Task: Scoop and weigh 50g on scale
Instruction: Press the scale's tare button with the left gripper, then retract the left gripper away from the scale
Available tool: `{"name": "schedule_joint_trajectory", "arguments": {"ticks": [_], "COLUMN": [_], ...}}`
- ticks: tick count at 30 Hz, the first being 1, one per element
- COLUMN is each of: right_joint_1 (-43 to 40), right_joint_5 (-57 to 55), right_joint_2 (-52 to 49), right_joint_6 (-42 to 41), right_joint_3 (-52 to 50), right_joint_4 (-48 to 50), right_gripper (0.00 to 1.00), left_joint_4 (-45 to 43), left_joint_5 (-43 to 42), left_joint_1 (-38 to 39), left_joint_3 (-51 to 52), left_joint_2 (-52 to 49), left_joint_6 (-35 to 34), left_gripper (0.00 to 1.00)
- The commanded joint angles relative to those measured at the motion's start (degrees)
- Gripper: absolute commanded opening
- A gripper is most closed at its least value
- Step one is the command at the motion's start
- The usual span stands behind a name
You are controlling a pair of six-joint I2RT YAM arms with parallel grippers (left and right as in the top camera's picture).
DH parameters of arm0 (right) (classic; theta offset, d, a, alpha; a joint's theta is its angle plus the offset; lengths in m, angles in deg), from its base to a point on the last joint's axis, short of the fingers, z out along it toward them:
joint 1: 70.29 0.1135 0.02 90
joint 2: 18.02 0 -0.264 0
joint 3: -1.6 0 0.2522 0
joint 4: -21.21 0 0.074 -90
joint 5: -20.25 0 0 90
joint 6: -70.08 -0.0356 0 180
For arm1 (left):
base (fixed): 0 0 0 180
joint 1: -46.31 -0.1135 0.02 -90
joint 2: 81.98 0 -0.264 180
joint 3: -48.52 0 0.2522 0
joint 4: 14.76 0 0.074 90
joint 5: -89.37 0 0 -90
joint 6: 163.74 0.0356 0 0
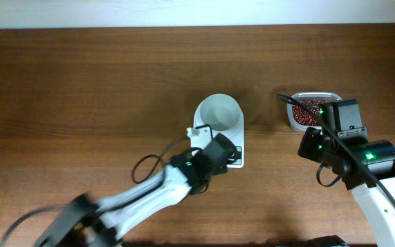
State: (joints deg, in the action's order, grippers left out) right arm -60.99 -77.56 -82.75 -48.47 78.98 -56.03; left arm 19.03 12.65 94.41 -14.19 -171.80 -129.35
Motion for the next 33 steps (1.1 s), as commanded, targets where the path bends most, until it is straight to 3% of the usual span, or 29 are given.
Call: {"name": "schedule_joint_trajectory", "arguments": {"ticks": [1,4,5,6,7,8,9,11,12,13,14,19,23,33], "right_joint_1": [-0.4,-0.4,-0.4,-0.4,-0.4,-0.4,-0.4,-0.4,-0.4,-0.4,-0.4,-0.4,-0.4,-0.4], "right_joint_5": [-0.3,-0.3,-0.3,-0.3,-0.3,-0.3,-0.3,-0.3,-0.3,-0.3,-0.3,-0.3,-0.1,1.9], "right_joint_2": [0.0,0.0,0.0,0.0,0.0,0.0,0.0,0.0,0.0,0.0,0.0,0.0,0.0,0.0], "right_joint_6": [-0.3,-0.4,-0.4,-0.4,-0.4,-0.4,-0.4,-0.4,-0.4,-0.4,-0.3,-0.4,-0.4,-0.4], "right_joint_3": [1.0,1.0,1.0,1.0,1.0,1.0,1.0,1.0,1.0,1.0,1.0,1.0,1.0,1.0], "right_joint_4": [0.2,0.2,0.2,0.2,0.4,0.7,1.9,3.1,3.8,4.4,4.8,5.4,5.2,5.2], "right_gripper": [0.04,0.04,0.04,0.04,0.04,0.04,0.04,0.04,0.04,0.04,0.04,0.04,0.04,0.04], "left_joint_4": [4.9,9.8,12.0,13.8,15.4,17.1,22.4,22.9,21.7,20.8,23.9,40.7,39.7,40.5], "left_joint_5": [0.0,1.0,4.2,9.0,13.6,17.3,17.3,13.4,9.3,-0.9,-9.7,-25.3,-27.0,-25.5], "left_joint_1": [-1.4,-3.5,-4.6,-5.5,-6.1,-6.5,-6.6,-6.6,-6.6,-6.8,-8.0,-22.1,-26.2,-26.3], "left_joint_3": [-0.7,-0.7,-0.7,-0.7,-0.7,-0.7,-0.7,-0.7,-0.7,-1.1,-2.6,-15.8,-18.3,-18.3], "left_joint_2": [14.9,24.3,27.1,29.2,30.4,30.9,31.1,30.5,30.5,30.5,30.5,30.5,30.6,29.6], "left_joint_6": [15.1,26.2,26.6,26.6,26.6,26.6,26.6,27.7,38.7,57.0,66.6,81.5,82.4,82.3], "left_gripper": [0.15,0.21,0.28,0.42,0.94,0.99,0.99,0.99,0.99,0.99,0.99,0.99,0.99,0.99]}}
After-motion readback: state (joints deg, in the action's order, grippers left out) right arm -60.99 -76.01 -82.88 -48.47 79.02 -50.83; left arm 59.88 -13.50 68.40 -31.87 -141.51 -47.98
